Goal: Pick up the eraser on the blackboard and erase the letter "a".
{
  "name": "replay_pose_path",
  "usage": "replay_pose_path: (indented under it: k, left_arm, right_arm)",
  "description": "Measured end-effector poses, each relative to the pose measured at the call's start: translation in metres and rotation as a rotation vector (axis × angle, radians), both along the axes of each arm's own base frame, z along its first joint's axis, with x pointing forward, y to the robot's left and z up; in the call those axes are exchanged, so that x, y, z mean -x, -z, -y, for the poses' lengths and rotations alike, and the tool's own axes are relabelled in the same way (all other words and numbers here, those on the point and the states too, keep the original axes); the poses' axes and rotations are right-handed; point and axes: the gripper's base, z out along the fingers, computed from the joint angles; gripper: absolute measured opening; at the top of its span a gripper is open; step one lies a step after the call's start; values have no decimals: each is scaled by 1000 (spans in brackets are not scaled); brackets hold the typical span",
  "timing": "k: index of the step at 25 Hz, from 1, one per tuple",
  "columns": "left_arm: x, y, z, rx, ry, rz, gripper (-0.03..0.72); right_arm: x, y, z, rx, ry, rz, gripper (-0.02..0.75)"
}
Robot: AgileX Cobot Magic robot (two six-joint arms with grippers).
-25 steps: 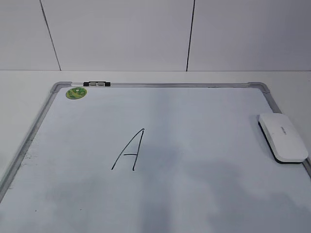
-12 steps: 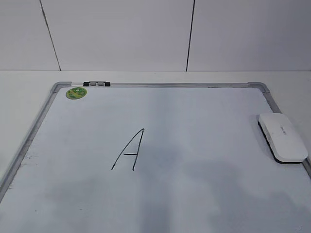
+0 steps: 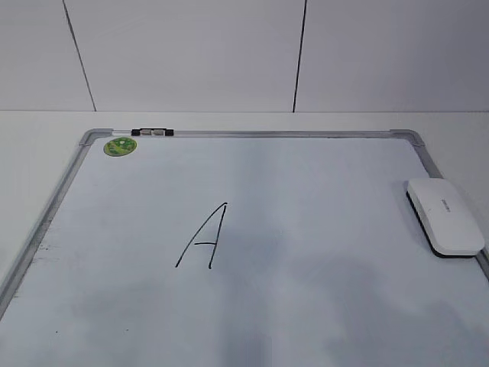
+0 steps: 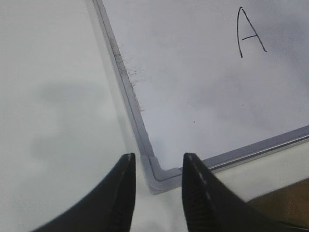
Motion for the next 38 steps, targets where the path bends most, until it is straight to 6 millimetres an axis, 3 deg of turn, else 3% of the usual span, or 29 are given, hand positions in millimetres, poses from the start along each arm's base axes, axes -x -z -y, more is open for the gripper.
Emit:
replay_pose_path:
  k: [8,19,38]
  left_arm:
    - [19,0,-4,24,0,125,245]
    - [19,0,-3,22,-52,130,245]
    - [18,0,-3,15,-151,131,245]
  right_arm:
    - [15,0,3,-18,0,99,593]
    - [15,0,3,-15,2,101,593]
    - [16,0,1,-7,157,102,593]
